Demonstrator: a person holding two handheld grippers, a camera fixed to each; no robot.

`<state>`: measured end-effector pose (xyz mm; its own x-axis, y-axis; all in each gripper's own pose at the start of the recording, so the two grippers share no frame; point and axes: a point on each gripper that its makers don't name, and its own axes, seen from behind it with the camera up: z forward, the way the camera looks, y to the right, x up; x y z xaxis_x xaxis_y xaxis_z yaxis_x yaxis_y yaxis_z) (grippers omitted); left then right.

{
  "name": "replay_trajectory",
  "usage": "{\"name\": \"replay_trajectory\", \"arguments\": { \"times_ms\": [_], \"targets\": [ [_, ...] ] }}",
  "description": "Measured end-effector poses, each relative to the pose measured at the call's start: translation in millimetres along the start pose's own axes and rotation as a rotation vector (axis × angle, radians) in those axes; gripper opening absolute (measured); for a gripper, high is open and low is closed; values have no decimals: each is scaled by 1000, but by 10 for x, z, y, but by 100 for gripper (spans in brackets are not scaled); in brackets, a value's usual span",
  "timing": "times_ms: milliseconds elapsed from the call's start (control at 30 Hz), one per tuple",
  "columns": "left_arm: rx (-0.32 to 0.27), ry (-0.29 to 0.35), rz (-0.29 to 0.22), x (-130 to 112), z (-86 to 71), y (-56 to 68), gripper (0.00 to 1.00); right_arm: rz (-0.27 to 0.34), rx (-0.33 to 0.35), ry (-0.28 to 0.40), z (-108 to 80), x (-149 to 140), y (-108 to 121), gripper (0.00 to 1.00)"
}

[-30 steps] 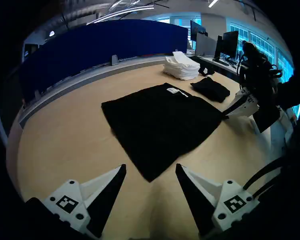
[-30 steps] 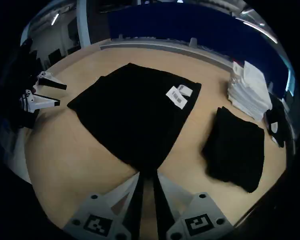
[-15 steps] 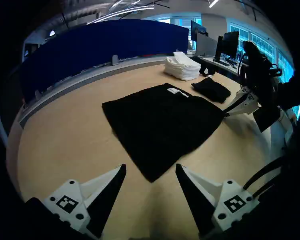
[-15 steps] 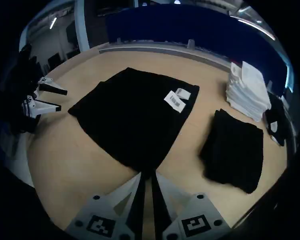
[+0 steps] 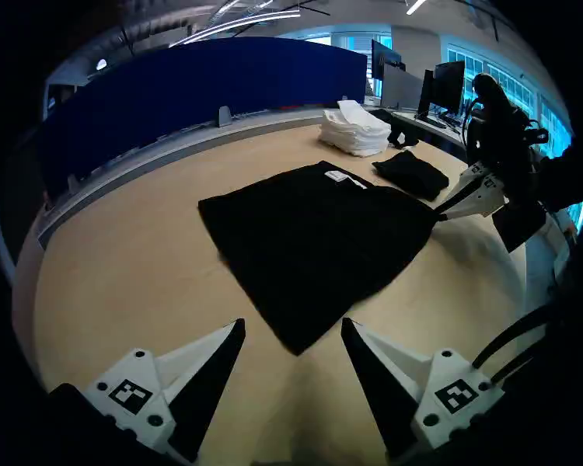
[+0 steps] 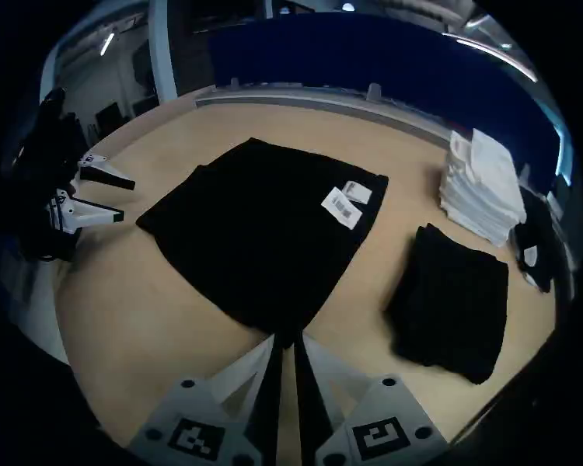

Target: Fold towel

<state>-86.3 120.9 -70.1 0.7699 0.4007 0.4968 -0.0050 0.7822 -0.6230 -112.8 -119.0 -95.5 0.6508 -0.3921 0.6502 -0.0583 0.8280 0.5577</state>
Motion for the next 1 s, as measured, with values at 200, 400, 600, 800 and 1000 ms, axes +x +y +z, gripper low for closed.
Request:
{"name": "replay_trajectory", "arguments": {
  "times_ms": [200,400,600,800,1000],
  "targets": [
    [-13,-25,16,-84,57,43,92,1,1,0,8,-7,-7,10],
    [-15,-69,62,-207,141,50,88,-1,6,-4,14,-29,-15,10],
    [-23,-123,64,-311,226,53,69,-1,9,-4,12,-31,-21,10],
    [-34,-145,44,-328,277,64,54,-1,11,-3,6,-21,-21,10],
    [-34,-152,44,-334,301,55,41,1,14,-1,9,-17,-27,10]
  ]
}}
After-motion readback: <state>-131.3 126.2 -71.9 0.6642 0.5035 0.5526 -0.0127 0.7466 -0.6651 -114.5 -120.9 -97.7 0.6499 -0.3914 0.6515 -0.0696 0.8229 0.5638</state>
